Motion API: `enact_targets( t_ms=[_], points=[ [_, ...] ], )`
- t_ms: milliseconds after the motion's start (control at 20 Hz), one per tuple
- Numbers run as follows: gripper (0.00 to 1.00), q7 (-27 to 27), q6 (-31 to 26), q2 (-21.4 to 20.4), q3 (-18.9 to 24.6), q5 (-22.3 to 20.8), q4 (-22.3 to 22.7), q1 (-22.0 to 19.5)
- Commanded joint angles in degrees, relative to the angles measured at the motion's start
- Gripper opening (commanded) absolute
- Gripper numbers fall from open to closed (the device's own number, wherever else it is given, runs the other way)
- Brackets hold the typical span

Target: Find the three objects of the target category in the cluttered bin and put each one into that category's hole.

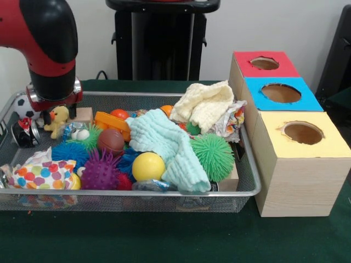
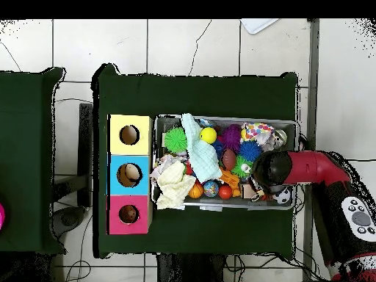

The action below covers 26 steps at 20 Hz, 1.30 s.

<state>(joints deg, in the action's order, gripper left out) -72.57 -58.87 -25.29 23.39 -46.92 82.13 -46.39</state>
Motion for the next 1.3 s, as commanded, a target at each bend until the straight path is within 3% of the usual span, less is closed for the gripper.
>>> enact_targets(
  t_ms=[50, 350, 650, 1300],
  points=[
    [1.00, 21.5, -1.5, 4.1, -0.1, -9.0, -3.7, 1.0],
    [1.00, 32.7, -3.5, 3.0, 0.4, -13.0, -5.0, 1.2],
    [1.00, 39.4, -4.5, 1.1, 0.8, -13.6, -6.6, 0.5],
    [1.00, 36.5, -3.4, 2.6, -0.4, -10.2, -7.3, 1.4]
  ],
)
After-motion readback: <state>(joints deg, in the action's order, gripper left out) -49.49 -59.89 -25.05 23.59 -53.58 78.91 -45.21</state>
